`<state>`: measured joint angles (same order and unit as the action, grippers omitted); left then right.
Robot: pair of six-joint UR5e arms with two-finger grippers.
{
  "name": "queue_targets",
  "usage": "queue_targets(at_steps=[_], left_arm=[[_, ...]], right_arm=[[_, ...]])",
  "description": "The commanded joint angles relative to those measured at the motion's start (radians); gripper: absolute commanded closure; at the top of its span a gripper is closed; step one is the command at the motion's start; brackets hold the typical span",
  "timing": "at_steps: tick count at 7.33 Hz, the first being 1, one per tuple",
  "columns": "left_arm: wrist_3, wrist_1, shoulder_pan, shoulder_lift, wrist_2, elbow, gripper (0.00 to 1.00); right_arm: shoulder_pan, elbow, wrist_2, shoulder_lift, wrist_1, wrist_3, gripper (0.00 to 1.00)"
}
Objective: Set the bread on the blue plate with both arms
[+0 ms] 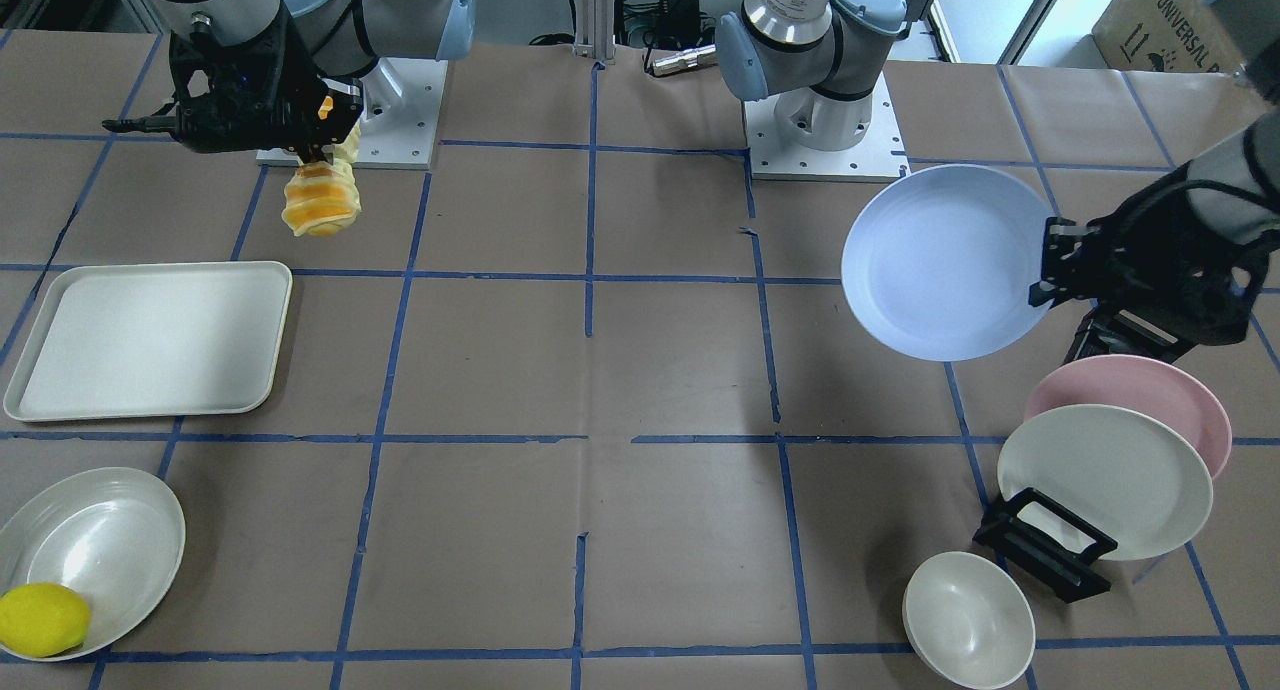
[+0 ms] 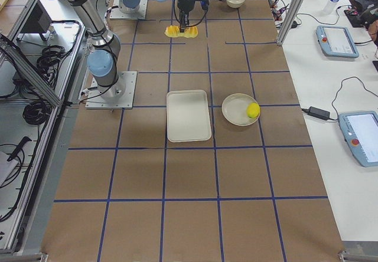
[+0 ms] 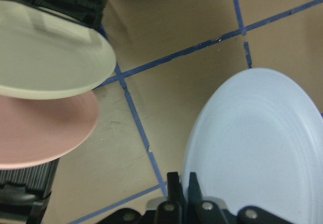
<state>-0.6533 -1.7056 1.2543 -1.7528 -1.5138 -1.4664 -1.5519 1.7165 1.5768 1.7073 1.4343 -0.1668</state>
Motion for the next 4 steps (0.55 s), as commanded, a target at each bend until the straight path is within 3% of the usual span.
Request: queue_targets(at_steps=[1, 4], left_arm=[[0.203, 0.101, 0.197, -0.052, 0.023, -0.035, 0.95], [0.351, 0.232, 0.362, -0.169, 0.147, -0.04, 0.94]], right_arm=[[0.001, 0.0, 0.002, 0.0, 0.0, -0.005, 0.95], [0.001, 0.002, 0.002, 0.0, 0.0, -0.006, 0.95]])
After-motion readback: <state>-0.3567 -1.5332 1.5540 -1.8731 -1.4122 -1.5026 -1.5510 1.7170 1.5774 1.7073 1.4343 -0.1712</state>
